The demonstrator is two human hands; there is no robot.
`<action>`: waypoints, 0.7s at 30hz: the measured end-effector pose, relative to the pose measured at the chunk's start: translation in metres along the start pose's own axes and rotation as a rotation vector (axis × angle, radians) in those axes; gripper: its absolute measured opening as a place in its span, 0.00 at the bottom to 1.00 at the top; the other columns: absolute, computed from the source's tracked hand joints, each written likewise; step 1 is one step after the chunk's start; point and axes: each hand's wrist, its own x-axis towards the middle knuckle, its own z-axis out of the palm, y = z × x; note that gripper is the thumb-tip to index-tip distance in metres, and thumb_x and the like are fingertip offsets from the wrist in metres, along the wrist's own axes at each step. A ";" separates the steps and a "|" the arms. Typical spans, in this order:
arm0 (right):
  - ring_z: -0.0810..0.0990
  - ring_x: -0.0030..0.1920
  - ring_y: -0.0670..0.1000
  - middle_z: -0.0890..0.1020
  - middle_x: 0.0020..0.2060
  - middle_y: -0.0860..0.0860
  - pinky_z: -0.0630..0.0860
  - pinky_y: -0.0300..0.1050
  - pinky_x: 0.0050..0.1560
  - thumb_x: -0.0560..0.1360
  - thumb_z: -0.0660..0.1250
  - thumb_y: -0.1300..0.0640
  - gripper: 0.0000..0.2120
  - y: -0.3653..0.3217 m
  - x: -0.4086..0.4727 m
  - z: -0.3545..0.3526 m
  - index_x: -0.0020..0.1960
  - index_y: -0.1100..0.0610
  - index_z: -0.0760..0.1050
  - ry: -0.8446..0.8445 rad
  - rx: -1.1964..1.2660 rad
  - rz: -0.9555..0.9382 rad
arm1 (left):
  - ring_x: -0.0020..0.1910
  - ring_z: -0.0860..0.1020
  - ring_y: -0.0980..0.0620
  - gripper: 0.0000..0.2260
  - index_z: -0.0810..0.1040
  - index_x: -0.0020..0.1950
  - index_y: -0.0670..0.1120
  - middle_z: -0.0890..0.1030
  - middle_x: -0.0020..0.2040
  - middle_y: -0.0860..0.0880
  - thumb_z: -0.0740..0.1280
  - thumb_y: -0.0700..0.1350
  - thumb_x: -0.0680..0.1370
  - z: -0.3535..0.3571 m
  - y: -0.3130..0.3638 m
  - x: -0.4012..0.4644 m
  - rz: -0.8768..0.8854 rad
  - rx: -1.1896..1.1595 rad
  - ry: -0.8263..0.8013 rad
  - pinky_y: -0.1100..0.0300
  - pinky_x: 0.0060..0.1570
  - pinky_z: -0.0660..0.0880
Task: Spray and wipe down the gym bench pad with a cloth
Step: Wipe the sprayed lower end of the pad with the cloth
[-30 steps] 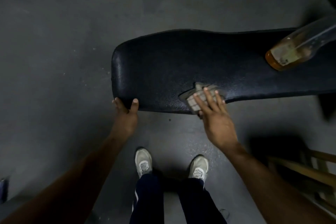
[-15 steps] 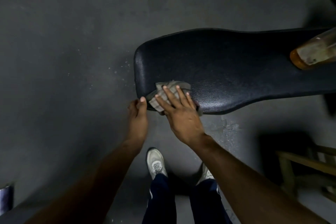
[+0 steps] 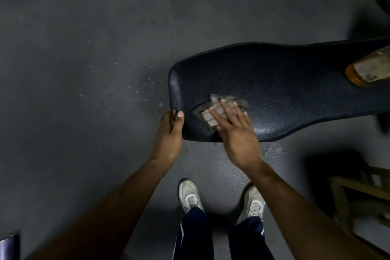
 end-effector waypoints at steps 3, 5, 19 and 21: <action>0.50 0.84 0.59 0.51 0.85 0.48 0.48 0.58 0.83 0.87 0.57 0.54 0.28 0.045 -0.002 -0.016 0.84 0.41 0.54 0.065 0.023 0.206 | 0.70 0.68 0.48 0.25 0.67 0.74 0.49 0.67 0.73 0.48 0.54 0.62 0.82 0.002 0.006 0.015 0.063 0.170 -0.027 0.53 0.69 0.64; 0.52 0.84 0.64 0.53 0.85 0.53 0.53 0.64 0.82 0.87 0.56 0.53 0.26 0.075 0.005 -0.027 0.84 0.44 0.57 0.124 0.085 0.377 | 0.77 0.60 0.45 0.31 0.63 0.77 0.49 0.59 0.79 0.46 0.54 0.66 0.80 0.006 0.009 0.021 0.114 0.290 -0.024 0.48 0.76 0.59; 0.54 0.84 0.62 0.56 0.85 0.51 0.56 0.61 0.82 0.84 0.51 0.47 0.27 0.060 0.024 -0.026 0.84 0.43 0.56 -0.029 -0.044 -0.015 | 0.81 0.44 0.52 0.32 0.53 0.81 0.46 0.46 0.83 0.50 0.55 0.61 0.82 0.083 0.046 0.028 0.266 0.632 -0.086 0.51 0.78 0.40; 0.55 0.84 0.60 0.58 0.84 0.50 0.59 0.59 0.82 0.83 0.54 0.54 0.28 0.073 0.002 -0.022 0.83 0.43 0.59 -0.012 -0.011 -0.068 | 0.81 0.44 0.53 0.32 0.52 0.82 0.46 0.47 0.83 0.50 0.54 0.61 0.82 0.095 0.051 0.025 0.275 0.645 -0.095 0.52 0.78 0.40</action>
